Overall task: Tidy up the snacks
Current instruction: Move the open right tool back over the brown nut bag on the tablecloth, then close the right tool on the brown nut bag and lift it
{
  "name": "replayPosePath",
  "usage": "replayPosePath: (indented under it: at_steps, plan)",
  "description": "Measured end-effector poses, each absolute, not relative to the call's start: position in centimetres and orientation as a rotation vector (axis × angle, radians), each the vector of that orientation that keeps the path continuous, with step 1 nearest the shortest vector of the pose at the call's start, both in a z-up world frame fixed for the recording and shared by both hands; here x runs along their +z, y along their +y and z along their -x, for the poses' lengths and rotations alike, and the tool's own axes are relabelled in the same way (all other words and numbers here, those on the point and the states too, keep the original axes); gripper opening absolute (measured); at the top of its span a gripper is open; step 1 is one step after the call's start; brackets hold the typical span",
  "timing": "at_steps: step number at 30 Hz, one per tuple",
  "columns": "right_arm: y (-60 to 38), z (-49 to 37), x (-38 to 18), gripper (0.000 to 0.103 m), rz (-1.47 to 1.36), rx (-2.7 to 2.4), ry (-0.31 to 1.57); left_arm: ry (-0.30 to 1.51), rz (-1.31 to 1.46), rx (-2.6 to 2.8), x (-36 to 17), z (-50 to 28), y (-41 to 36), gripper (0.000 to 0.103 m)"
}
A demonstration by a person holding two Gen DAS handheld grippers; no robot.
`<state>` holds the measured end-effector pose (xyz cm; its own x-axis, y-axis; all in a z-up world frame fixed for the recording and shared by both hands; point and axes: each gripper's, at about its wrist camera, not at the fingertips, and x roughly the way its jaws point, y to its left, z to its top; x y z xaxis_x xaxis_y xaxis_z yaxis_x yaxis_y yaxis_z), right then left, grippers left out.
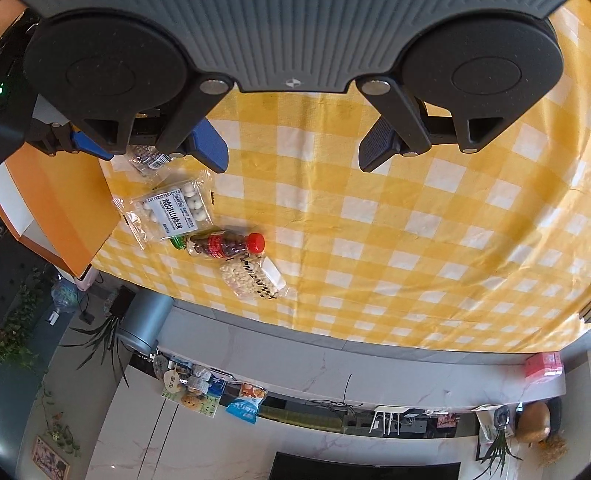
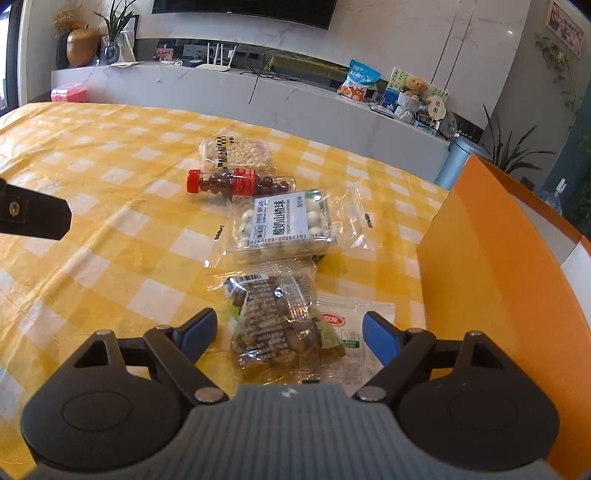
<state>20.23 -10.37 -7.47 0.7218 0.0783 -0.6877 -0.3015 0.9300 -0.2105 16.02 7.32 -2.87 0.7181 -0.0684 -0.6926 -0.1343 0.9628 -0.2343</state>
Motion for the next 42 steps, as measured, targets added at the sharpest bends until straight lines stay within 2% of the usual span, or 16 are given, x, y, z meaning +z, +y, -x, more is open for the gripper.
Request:
replayPosePath:
  at_steps: [1, 3, 4, 7, 10, 12, 18, 19, 21, 23, 28, 31, 42]
  plan:
    - [-10.5, -20.3, -7.5, 0.081, 0.307, 0.215, 0.74, 0.767, 0.283, 0.032, -2.9, -16.1, 7.3, 0.094]
    - [-10.7, -20.3, -7.4, 0.072, 0.273, 0.236, 0.748, 0.759, 0.288, 0.02, -2.8, -16.1, 7.3, 0.094]
    - [-10.7, -20.3, -7.5, 0.071, 0.263, 0.243, 0.749, 0.756, 0.287, 0.016, -2.8, -16.0, 7.2, 0.094]
    - [-10.4, -20.0, -7.5, 0.059, 0.266, 0.269, 0.743, 0.754, 0.268, 0.023, -2.7, -15.9, 6.9, 0.094]
    - [-9.9, -19.5, -7.6, 0.055, 0.299, 0.281, 0.726, 0.753, 0.255, 0.02, -2.7, -16.0, 6.7, 0.094]
    - [-9.8, -19.4, -7.5, 0.048, 0.301, 0.295, 0.73, 0.756, 0.25, 0.024, -2.8, -16.0, 6.5, 0.094]
    - [-9.9, -19.0, -6.8, 0.049, 0.326, 0.324, 0.794, 0.754, 0.237, 0.077, -2.9, -16.0, 6.7, 0.094]
    - [-9.9, -18.9, -6.8, 0.052, 0.318, 0.322, 0.781, 0.752, 0.245, 0.087, -2.9, -16.0, 6.9, 0.094]
    - [-9.7, -18.7, -7.0, 0.069, 0.316, 0.309, 0.726, 0.75, 0.257, 0.108, -3.0, -16.0, 7.2, 0.094]
    - [-9.2, -18.9, -7.3, 0.069, 0.337, 0.302, 0.723, 0.752, 0.25, 0.113, -3.0, -16.1, 7.2, 0.094]
    - [-9.7, -19.6, -7.4, 0.065, 0.239, 0.322, 0.745, 0.764, 0.221, 0.117, -3.3, -16.3, 6.8, 0.094]
    - [-10.3, -19.9, -7.5, 0.055, 0.165, 0.338, 0.773, 0.77, 0.208, 0.123, -3.4, -16.4, 6.7, 0.094]
    - [-11.4, -19.5, -6.1, 0.044, 0.074, 0.312, 0.752, 0.816, 0.193, 0.132, -4.4, -16.8, 6.4, 0.094]
